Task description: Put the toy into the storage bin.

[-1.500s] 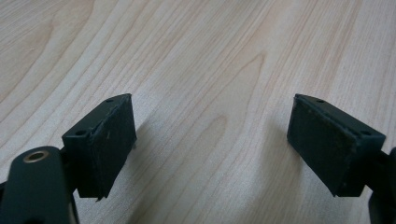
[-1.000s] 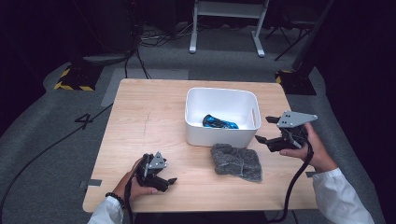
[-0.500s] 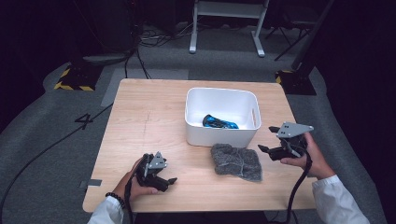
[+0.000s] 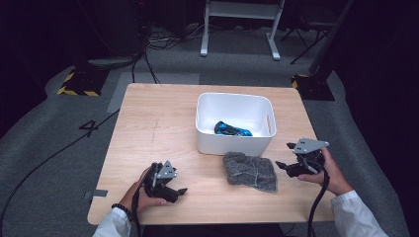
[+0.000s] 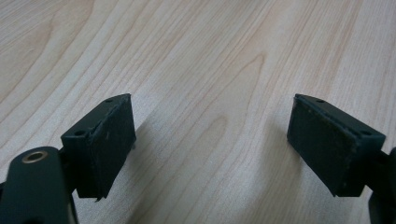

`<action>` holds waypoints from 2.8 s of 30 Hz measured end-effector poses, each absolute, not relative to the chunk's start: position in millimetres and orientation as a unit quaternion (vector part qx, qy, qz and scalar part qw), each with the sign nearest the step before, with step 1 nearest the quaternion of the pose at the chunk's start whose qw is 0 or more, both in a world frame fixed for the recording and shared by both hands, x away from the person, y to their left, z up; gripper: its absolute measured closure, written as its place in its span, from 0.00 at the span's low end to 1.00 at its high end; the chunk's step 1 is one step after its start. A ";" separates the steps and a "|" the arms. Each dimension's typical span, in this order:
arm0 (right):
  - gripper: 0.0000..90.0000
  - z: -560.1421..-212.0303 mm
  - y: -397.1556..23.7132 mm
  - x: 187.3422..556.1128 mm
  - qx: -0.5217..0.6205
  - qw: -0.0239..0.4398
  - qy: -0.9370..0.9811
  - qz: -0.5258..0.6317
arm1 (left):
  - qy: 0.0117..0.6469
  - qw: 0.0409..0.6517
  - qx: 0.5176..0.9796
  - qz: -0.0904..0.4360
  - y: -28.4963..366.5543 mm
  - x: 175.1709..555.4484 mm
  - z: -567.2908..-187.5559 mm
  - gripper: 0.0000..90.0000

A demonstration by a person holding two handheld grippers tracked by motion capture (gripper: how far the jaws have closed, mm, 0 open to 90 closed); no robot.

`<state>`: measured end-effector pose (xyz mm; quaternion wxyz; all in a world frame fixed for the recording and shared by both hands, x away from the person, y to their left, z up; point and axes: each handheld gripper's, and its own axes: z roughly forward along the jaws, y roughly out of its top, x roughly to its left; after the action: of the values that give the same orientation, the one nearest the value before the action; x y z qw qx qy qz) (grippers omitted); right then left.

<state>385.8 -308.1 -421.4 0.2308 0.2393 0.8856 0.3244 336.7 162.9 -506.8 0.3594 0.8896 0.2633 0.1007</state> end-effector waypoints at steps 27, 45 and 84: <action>0.23 -474.5 -345.4 363.9 0.277 0.191 0.886 0.320 | 0.265 0.360 0.889 0.101 162.5 336.6 -506.9 0.17; 0.24 -500.6 -373.8 353.3 0.327 0.166 0.863 0.348 | 0.267 0.359 0.888 0.102 162.2 337.3 -506.9 0.17; 0.23 -507.2 -386.0 351.3 0.348 0.162 0.843 0.376 | 0.269 0.359 0.888 0.102 162.6 336.8 -506.9 0.17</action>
<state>351.3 -386.0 -507.2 0.1620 0.3483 0.8430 0.3765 336.8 162.6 -506.9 0.3587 0.8880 0.2687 0.1023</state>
